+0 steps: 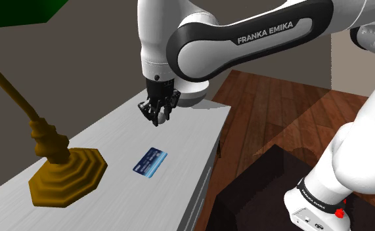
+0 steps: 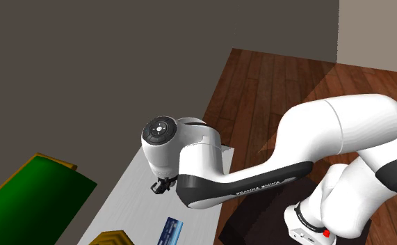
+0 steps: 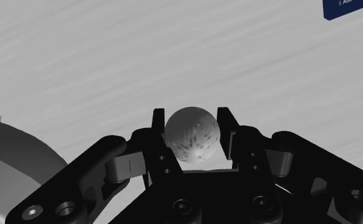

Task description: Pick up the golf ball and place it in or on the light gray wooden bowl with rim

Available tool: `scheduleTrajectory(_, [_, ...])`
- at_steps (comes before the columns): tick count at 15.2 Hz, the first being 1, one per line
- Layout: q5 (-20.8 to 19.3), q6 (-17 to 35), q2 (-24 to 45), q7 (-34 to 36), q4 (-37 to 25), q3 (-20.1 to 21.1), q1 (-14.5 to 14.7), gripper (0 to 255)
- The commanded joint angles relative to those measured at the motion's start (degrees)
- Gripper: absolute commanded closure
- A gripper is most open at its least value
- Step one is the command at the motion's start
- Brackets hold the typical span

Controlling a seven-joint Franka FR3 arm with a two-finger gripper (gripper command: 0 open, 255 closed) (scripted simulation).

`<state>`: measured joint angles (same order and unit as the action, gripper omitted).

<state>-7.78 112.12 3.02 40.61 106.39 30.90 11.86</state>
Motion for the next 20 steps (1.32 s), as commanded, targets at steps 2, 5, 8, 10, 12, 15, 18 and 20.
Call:
scheduleTrajectory(2, [0.0,0.0,0.0,0.0,0.0,0.0,0.0,255])
scheduleTrajectory(5, [0.0,0.0,0.0,0.0,0.0,0.0,0.0,255])
scheduleTrajectory(8, [0.2,-1.5,-0.2,-0.2,-1.3,0.0,0.0,255])
scheduleTrajectory(10, [0.4,-3.0,-0.4,-0.5,-2.6,0.0,0.0,255])
scheduleTrajectory(12, [0.5,-4.5,-0.5,-0.7,-4.0,0.0,0.0,255])
scheduleTrajectory(15, [0.6,-6.7,-0.6,-0.9,-6.3,0.1,0.0,255])
scheduleTrajectory(18, [0.7,-9.0,-0.5,-1.1,-8.6,0.1,0.1,255])
scheduleTrajectory(20, [0.6,-10.6,-0.4,-1.2,-10.3,0.2,0.1,255])
